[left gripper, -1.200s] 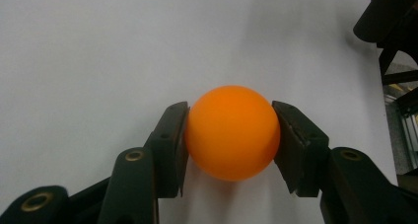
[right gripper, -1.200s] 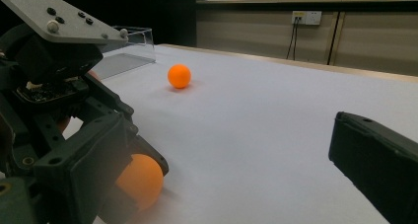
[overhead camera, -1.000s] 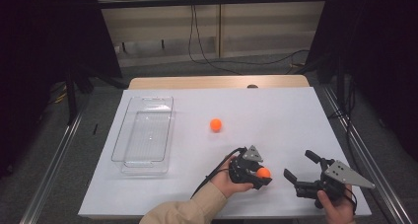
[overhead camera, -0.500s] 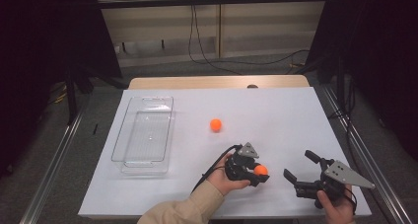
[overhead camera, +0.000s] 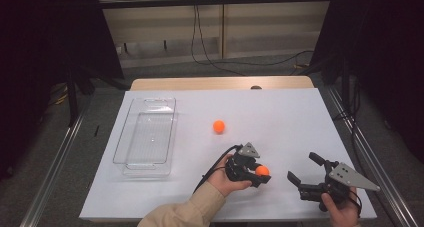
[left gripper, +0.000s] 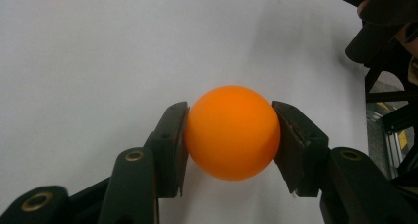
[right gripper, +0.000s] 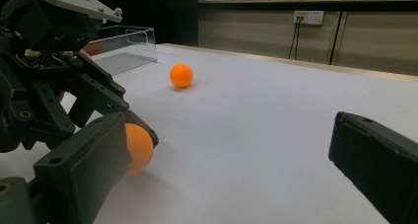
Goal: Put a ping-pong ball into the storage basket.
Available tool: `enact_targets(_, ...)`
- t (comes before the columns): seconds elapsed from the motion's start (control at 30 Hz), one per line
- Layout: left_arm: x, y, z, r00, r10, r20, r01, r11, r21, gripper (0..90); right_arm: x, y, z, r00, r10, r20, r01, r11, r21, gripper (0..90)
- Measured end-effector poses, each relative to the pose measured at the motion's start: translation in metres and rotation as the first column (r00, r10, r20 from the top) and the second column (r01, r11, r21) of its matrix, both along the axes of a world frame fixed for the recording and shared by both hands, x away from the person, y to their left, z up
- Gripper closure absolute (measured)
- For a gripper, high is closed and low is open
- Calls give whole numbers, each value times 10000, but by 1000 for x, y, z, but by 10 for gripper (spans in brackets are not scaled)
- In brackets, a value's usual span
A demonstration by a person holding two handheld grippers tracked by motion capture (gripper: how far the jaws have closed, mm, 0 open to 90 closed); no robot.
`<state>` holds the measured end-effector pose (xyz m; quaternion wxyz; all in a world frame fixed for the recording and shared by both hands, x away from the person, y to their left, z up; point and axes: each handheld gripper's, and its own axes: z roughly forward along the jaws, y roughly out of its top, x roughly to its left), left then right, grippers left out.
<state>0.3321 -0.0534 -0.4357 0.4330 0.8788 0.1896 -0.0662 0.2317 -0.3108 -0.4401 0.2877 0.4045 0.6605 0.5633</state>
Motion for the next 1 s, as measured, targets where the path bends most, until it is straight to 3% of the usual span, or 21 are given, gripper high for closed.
enact_targets(1.0,11,18,13,9986,517,-64,-517,9986,-62,508,0,0,0,10000,36,-15,-36,10000,21,12)
